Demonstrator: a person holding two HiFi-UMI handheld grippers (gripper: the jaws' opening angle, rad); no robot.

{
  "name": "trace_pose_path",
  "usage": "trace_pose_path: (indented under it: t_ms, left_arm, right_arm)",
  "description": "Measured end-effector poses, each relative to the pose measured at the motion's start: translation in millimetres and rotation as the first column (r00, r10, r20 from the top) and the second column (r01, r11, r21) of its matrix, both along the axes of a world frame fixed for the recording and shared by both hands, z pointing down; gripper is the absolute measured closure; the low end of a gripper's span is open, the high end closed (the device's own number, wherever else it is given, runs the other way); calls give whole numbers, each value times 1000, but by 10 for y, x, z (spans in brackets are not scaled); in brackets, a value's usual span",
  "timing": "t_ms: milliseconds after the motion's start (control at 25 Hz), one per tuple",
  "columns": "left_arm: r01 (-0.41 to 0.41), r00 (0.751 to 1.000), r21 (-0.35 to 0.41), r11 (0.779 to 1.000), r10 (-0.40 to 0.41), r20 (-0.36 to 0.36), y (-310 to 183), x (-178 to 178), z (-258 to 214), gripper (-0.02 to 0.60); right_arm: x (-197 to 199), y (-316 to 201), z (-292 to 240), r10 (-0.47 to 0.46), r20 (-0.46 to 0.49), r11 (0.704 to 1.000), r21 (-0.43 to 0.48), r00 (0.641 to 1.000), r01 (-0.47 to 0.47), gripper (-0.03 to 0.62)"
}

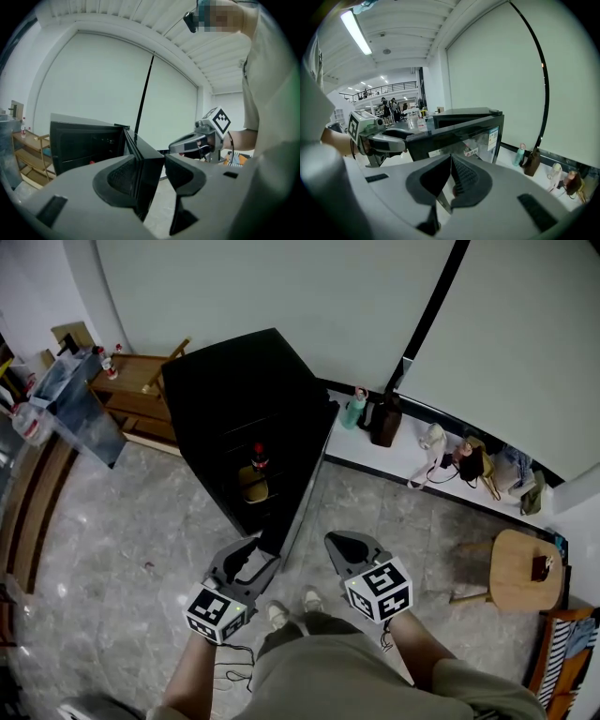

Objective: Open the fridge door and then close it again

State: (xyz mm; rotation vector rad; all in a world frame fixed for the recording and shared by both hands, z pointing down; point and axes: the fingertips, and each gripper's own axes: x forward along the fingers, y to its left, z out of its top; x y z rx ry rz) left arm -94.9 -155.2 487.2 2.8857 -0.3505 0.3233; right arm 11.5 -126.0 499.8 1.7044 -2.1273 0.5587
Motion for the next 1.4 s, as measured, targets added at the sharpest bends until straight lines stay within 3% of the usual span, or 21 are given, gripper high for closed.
trace_pose_path:
  t_ms: [280, 520, 800, 1000, 1120, 1400]
  left_arm:
    - [-92, 995, 26, 995, 91, 41, 298, 301, -13, 373]
    - [-164, 986, 27, 986, 163, 33, 562, 545, -10, 371]
    - [-274, 961, 61, 960, 272, 45, 854, 898, -26, 407]
    - [-298, 954, -26, 954, 296, -55, 1019, 1161, -120, 407]
    - [-286, 955, -37, 957, 281, -97, 989, 1349, -231, 407]
    - [-347, 938, 20, 938, 346, 22, 1068, 1789, -158, 414]
  right_arm:
    - [184, 168, -35, 55, 6, 998, 9, 998, -55, 597]
    - [392, 366, -65, 102, -12, 995, 13, 995, -102, 597]
    - [700, 631, -68, 185, -18, 983, 11, 983, -185, 597]
    - [939, 896, -28, 257, -11, 966, -1, 966, -257, 597]
    - [1079, 989, -30, 289, -18, 957, -2, 957, -289, 597]
    - [1359, 1135, -60, 338, -9, 941, 12, 941, -338, 597]
